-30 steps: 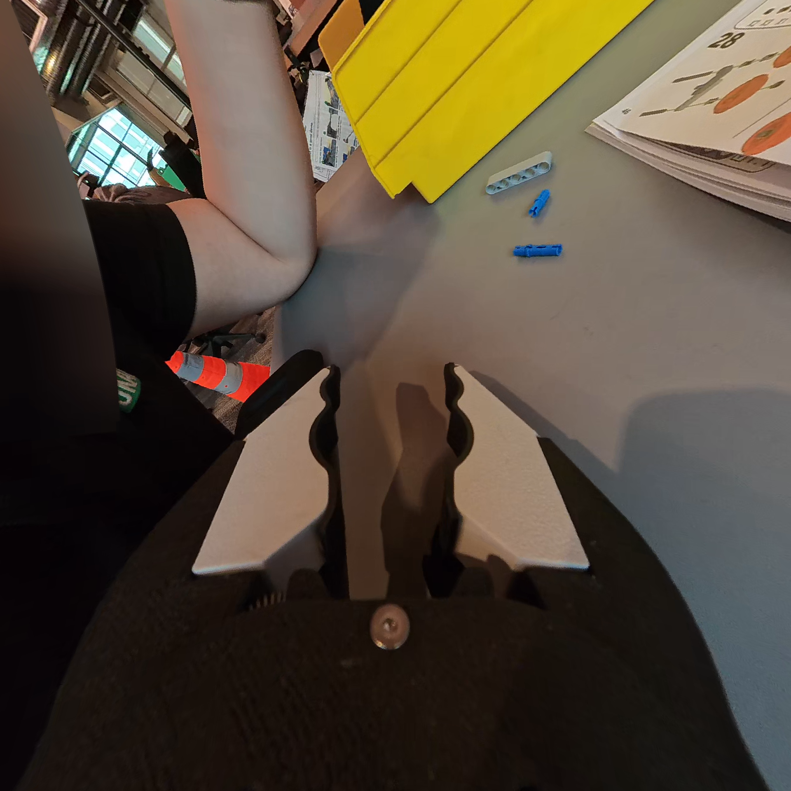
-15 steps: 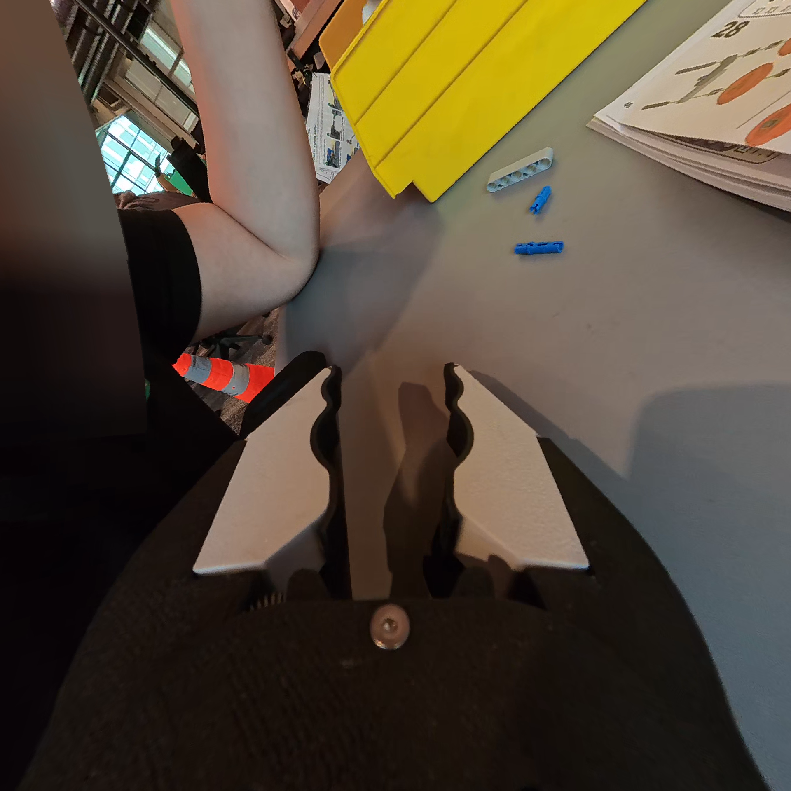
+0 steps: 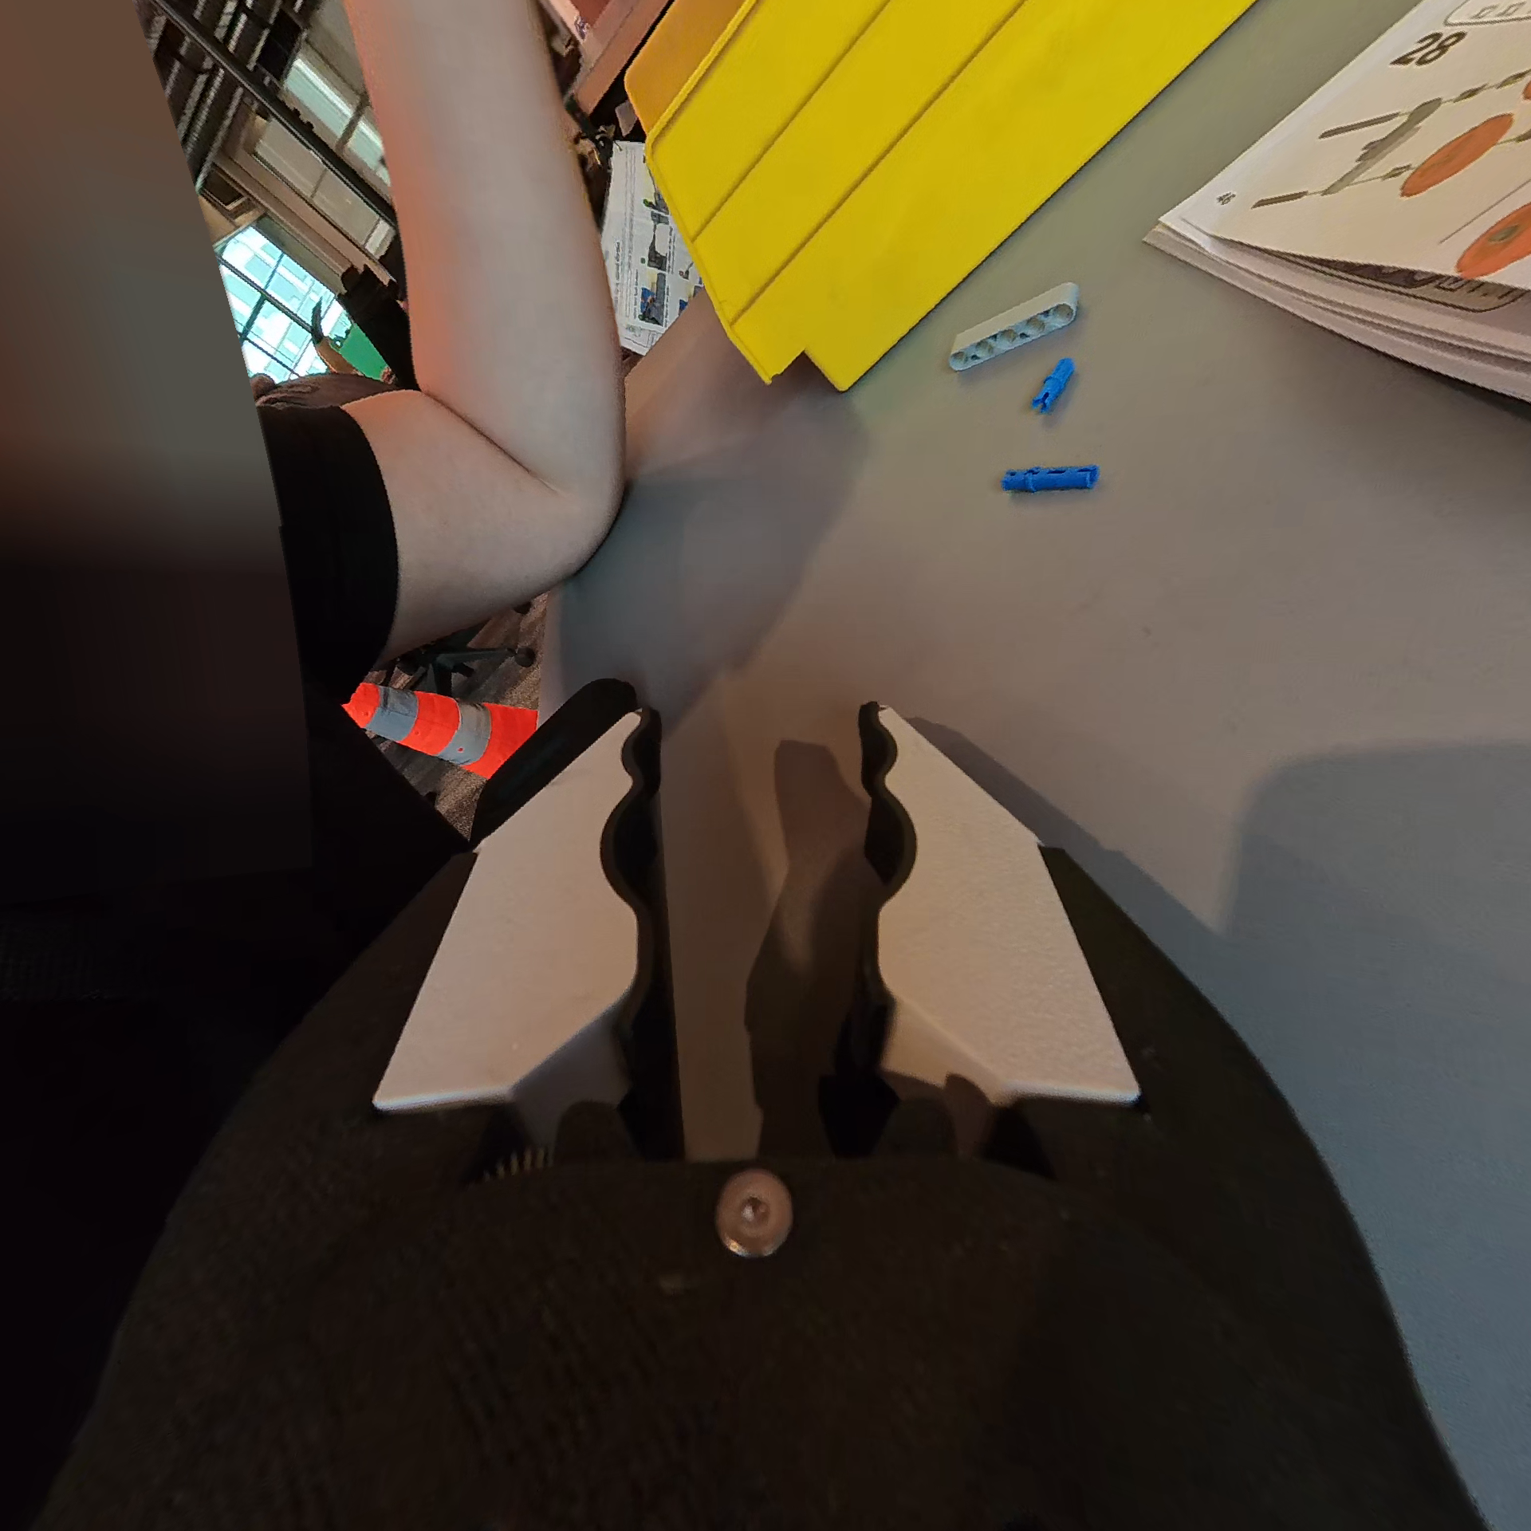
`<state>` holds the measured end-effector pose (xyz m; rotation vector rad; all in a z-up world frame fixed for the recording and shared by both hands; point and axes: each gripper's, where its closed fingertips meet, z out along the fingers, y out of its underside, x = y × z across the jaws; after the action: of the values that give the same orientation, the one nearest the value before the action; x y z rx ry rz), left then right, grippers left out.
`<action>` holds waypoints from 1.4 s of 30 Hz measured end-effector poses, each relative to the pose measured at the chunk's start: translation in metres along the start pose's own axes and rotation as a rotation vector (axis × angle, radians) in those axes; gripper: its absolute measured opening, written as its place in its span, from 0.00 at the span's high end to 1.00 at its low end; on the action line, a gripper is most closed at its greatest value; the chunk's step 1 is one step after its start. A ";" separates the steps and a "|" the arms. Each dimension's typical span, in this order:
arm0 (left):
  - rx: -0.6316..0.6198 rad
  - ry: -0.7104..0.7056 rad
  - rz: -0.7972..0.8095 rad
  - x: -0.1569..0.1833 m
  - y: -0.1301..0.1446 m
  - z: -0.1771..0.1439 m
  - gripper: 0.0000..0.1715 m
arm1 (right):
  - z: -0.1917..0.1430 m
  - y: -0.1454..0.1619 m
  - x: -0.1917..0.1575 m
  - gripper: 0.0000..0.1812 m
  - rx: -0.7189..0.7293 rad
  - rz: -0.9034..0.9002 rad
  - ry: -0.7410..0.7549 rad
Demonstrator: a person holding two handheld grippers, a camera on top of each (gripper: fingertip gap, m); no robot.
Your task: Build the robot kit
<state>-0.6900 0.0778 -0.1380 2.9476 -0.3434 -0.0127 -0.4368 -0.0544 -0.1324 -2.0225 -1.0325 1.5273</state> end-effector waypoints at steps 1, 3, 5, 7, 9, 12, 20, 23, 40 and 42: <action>-0.023 0.017 0.016 0.006 0.008 0.001 0.62 | 0.000 0.000 0.000 0.74 0.000 0.000 0.000; -0.100 0.024 0.060 0.018 0.027 0.006 0.54 | 0.000 0.000 0.000 0.74 0.000 0.001 0.000; -0.161 -0.017 0.097 0.024 0.037 0.012 0.53 | 0.000 0.000 0.000 0.74 0.000 0.001 0.000; -0.162 -0.048 0.111 0.029 0.031 0.015 0.52 | 0.000 0.000 0.000 0.74 0.000 -0.001 0.001; -0.162 -0.088 0.088 0.027 0.024 0.017 0.51 | 0.000 0.000 0.000 0.74 0.000 -0.002 0.000; -0.209 -0.132 0.057 0.020 0.026 0.023 0.49 | 0.000 0.000 0.000 0.74 0.003 0.001 -0.002; -0.169 -0.142 -0.027 0.006 0.030 0.012 0.55 | -0.001 0.000 -0.001 0.74 0.006 0.004 -0.009; -0.173 -0.085 0.039 0.020 0.045 0.007 0.70 | -0.001 -0.001 -0.001 0.74 0.007 0.005 -0.009; -0.281 -0.020 0.165 0.043 0.045 0.026 0.81 | 0.000 0.000 -0.002 0.74 0.001 0.010 -0.014; -0.283 -0.034 0.136 0.038 0.041 0.028 0.80 | 0.000 0.000 -0.002 0.74 0.002 0.009 -0.014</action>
<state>-0.6632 0.0251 -0.1578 2.6425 -0.5017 -0.0870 -0.4373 -0.0560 -0.1316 -2.0213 -1.0280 1.5482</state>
